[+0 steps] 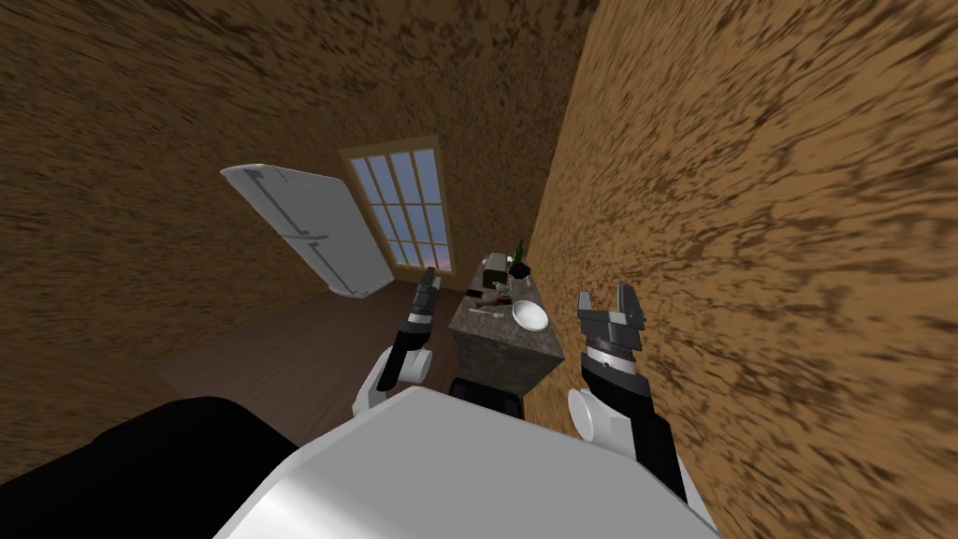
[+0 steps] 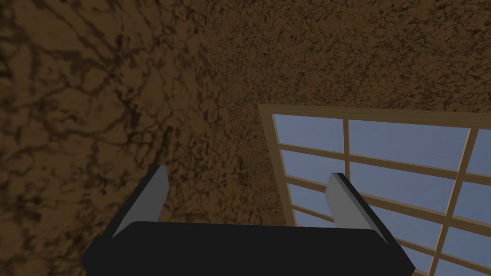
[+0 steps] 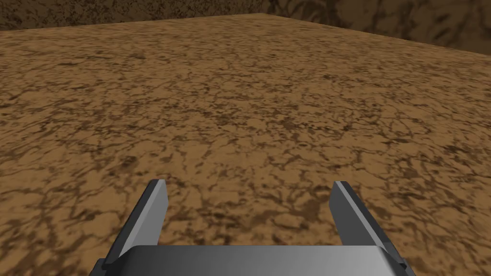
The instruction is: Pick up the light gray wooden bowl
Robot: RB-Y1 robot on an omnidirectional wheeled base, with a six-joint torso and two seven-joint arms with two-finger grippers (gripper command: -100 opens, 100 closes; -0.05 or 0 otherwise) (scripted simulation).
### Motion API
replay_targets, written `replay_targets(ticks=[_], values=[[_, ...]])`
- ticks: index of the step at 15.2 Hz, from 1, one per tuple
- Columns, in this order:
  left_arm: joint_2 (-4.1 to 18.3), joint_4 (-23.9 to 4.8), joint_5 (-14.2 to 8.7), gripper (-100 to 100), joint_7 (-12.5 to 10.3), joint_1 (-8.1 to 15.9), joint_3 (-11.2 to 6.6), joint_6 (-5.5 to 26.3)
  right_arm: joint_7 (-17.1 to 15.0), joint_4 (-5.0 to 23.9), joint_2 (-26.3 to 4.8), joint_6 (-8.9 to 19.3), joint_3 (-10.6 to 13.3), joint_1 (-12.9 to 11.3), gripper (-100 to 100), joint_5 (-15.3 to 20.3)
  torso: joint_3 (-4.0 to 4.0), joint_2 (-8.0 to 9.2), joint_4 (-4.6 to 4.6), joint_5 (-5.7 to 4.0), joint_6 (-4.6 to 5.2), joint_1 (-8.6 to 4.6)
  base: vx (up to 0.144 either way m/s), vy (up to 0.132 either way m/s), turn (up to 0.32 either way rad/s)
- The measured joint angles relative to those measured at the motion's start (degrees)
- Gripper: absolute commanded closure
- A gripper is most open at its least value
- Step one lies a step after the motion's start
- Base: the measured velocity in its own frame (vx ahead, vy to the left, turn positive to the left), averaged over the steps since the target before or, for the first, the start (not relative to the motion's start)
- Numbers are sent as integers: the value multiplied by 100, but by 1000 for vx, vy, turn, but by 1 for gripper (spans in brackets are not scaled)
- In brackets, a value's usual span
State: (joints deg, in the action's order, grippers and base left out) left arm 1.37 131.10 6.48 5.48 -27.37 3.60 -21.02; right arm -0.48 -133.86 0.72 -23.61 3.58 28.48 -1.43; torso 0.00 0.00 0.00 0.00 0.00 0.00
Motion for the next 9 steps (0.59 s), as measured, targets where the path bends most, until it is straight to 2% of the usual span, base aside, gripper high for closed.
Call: replay_targets(ticks=[4,9], values=[[-1,0,0,0,0,0,1,0,21,148,-443,-29,-6,-12,-100,56,1,1,0,5,-1,25,-6,66,12],[-1,0,0,0,0,0,1,0,82,401,-995,-56,16,-41,-100,174,2,5,1,9,-1,40,-10,97,19]])
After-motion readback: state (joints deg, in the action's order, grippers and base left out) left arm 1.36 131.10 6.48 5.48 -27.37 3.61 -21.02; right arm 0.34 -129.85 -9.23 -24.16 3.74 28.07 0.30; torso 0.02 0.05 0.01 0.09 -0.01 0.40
